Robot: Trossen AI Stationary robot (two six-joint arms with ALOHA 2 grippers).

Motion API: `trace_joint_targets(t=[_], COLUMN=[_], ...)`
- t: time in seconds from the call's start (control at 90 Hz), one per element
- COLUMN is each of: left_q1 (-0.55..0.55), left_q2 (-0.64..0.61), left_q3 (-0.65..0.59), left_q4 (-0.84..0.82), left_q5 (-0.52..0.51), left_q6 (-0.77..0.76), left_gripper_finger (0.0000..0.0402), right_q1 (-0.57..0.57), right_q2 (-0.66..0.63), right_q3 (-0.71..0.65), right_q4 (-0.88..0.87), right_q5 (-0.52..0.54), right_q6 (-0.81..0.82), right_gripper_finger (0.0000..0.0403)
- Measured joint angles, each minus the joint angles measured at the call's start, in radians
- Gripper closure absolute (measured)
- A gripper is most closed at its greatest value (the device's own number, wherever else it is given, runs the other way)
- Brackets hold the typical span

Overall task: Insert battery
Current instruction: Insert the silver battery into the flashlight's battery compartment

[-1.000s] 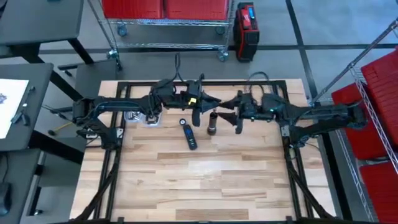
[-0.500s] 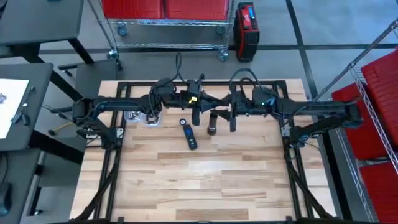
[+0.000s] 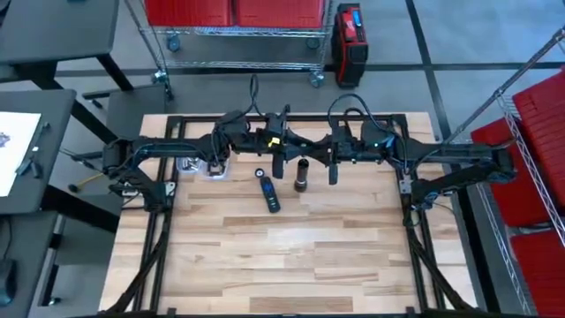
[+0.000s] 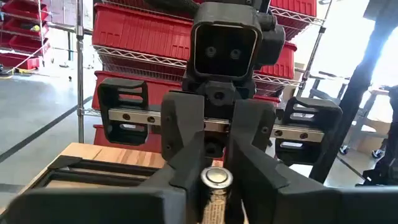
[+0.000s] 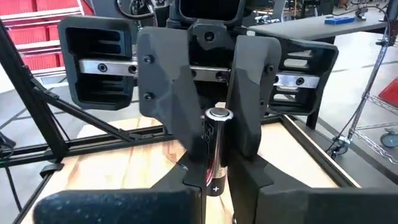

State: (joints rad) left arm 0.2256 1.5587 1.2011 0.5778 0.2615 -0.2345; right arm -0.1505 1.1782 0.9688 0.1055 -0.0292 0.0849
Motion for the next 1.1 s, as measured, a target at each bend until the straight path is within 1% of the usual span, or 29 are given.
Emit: trace_joint_targets(t=[0.111,0.233,0.311,0.4,0.556,0.633,0.722,0.967,1.1], left_q1=[0.013,0.015,0.013,0.012,0.007,0.005,0.004,0.005,0.001], left_q2=[-0.031,-0.062,-0.064,-0.053,-0.047,-0.039,-0.037,-0.033,-0.033], left_q3=[0.024,0.059,0.075,0.081,0.082,0.083,0.083,0.083,0.083], left_q4=[-0.022,-0.018,-0.058,-0.112,-0.164,-0.160,-0.170,-0.178,-0.203], left_q5=[0.001,-0.001,0.000,0.000,-0.003,-0.002,-0.002,-0.003,-0.003], left_q6=[-0.001,0.041,0.062,0.055,0.041,0.042,0.011,0.000,0.017], left_gripper_finger=[0.0313,0.0311,0.0315,0.0335,0.0389,0.0398,0.0387,0.0330,0.0319], right_q1=[0.000,0.000,0.000,0.000,0.008,0.013,0.013,0.010,0.010], right_q2=[-0.011,-0.009,-0.009,-0.009,-0.009,-0.009,-0.009,-0.008,-0.008], right_q3=[0.002,0.002,0.002,0.002,0.002,0.002,0.002,0.002,0.002], right_q4=[-0.013,-0.019,-0.012,-0.007,0.003,0.003,0.001,0.002,0.001], right_q5=[0.001,0.002,0.002,0.002,0.001,0.001,0.001,0.001,0.001], right_q6=[0.000,0.000,0.000,0.000,-0.010,-0.012,-0.014,-0.015,-0.016], right_gripper_finger=[0.0378,0.0378,0.0378,0.0378,0.0378,0.0378,0.0378,0.0378,0.0378])
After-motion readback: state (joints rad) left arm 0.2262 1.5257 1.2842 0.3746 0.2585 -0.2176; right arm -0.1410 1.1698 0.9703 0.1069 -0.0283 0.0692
